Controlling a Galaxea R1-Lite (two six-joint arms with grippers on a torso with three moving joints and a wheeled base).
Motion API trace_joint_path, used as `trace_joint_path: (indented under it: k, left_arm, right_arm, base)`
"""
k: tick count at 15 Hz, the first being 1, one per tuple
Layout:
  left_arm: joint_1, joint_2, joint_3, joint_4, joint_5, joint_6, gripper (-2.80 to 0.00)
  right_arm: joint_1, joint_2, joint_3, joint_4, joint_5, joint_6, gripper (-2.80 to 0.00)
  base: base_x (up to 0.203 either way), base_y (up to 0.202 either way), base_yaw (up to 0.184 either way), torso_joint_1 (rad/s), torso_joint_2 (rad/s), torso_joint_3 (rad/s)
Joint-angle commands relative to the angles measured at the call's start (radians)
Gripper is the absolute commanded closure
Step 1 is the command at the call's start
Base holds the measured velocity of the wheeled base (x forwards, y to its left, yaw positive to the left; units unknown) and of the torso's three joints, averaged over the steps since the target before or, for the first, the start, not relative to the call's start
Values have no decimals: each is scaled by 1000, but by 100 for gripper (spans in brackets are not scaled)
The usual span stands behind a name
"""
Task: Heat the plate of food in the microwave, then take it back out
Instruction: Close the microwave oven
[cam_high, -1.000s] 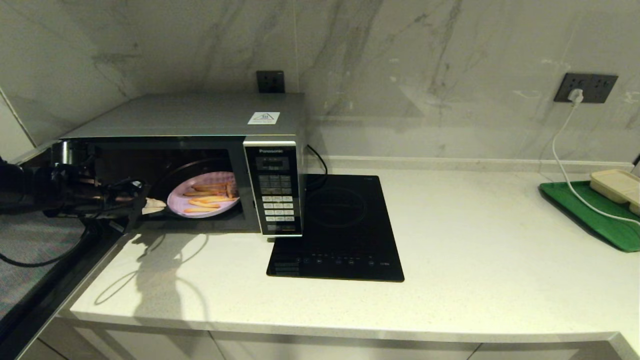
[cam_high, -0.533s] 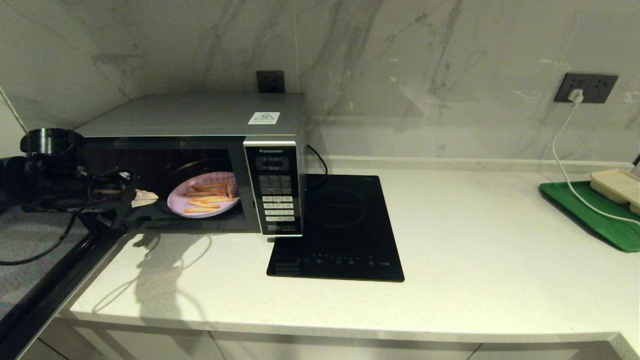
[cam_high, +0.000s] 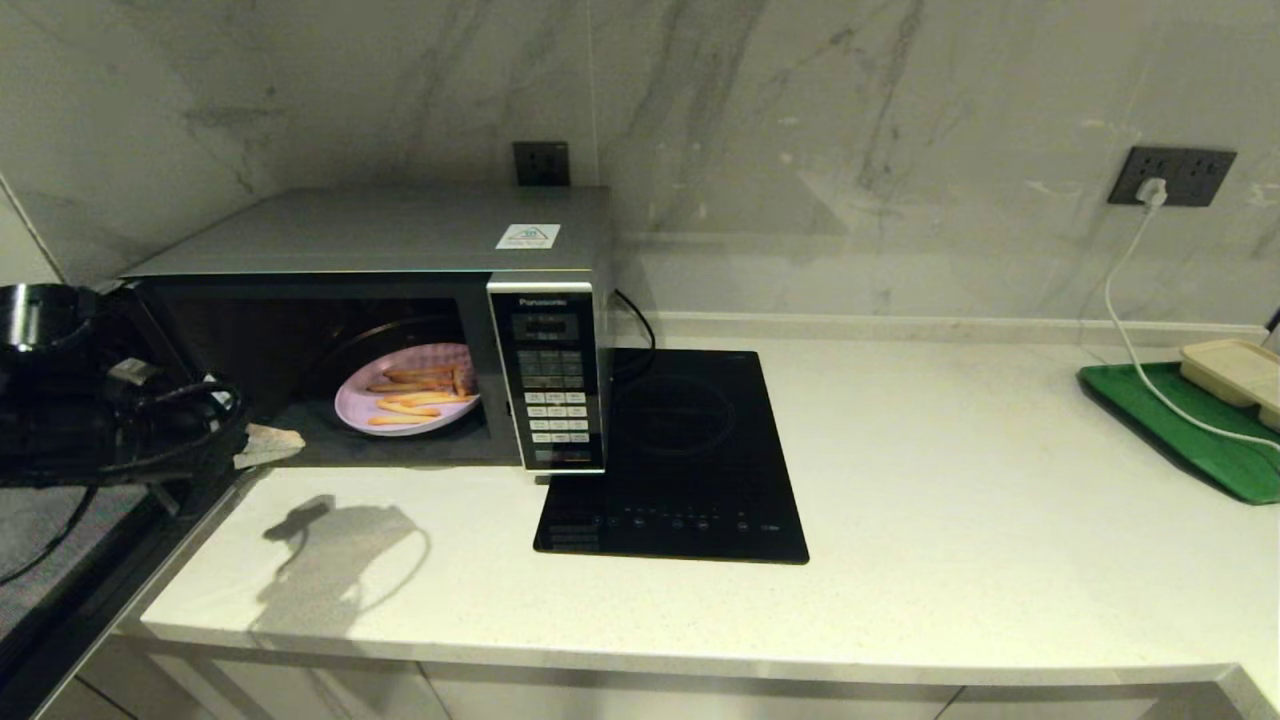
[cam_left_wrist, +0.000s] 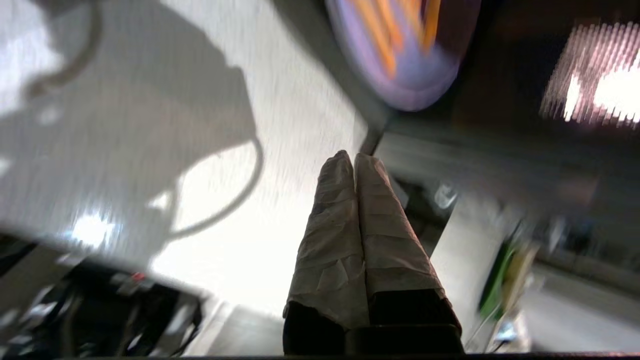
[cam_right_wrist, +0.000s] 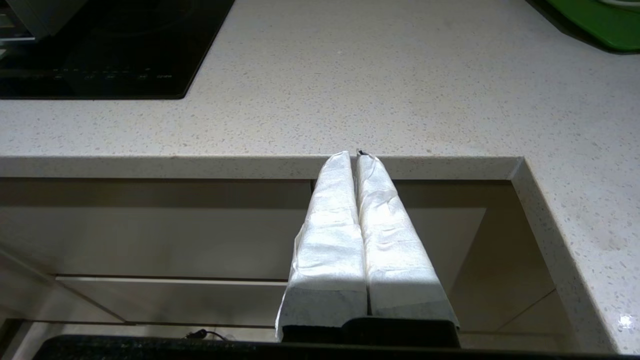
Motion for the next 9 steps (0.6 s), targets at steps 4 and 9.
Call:
trace_joint_path:
  k: [4,9]
  left_arm:
    - [-55,-366,156,100,19,137,0]
    - [55,-442,-41,290,141,406,0]
  right_arm:
    - [2,1,0,1,0,0,0]
    - [0,1,0,-1,0,0,0]
  base:
    - [0,0,0,0,0,0]
    - [0,0,0,0,0,0]
